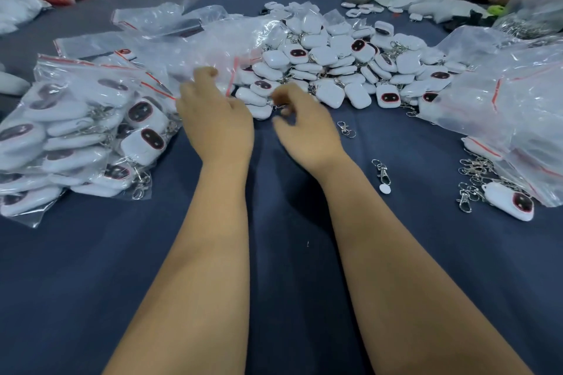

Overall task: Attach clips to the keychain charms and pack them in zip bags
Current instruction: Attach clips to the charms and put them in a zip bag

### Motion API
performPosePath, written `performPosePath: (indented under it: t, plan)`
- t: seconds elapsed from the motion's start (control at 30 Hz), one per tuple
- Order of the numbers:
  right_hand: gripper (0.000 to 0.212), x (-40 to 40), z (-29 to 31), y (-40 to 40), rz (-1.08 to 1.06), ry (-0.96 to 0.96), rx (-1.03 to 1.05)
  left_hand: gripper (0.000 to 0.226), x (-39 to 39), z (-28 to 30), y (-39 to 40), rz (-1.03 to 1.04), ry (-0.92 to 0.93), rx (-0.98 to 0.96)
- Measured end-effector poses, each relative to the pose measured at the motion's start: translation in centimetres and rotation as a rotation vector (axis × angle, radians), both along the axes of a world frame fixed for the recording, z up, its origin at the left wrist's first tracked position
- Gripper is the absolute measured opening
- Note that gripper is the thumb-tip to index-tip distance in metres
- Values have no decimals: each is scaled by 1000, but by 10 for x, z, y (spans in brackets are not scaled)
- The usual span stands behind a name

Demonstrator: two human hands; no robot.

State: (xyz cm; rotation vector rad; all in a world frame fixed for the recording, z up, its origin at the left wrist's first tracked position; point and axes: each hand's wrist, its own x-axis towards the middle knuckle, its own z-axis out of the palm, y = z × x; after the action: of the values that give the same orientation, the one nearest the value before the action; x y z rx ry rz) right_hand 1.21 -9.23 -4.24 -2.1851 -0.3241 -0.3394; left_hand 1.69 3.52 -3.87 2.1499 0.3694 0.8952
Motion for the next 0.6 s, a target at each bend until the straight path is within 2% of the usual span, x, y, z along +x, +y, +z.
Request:
performPosePath:
  t: [0.07,0.1,0.13,0.2,0.33,0.43,0.5,0.6]
  plan:
    - [50,3,-3,4,109,6,-345,46,4,-8,1,-43,166,18]
    - [54,4,-4,6,115,-6,-486,46,5,-9,3,-40,192,1]
    - [56,6,-5,8,95,-26,-571,45,5,-9,4,-31,192,-21]
    - [53,8,-5,8,26,-69,-614,41,6,-7,4,-14,166,-54]
    - [38,5,-5,5,-37,-90,-460,36,4,-6,4,-36,115,-25]
    - [24,4,-3,2,-53,-39,-388,34,3,-3,1,-57,-17,-95]
    - [13,4,1,1,-76,43,-156,39,2,1,-3,-66,-107,-150]
    - [23,4,7,-5,-151,135,271,41,-1,3,-6,-134,-149,-197]
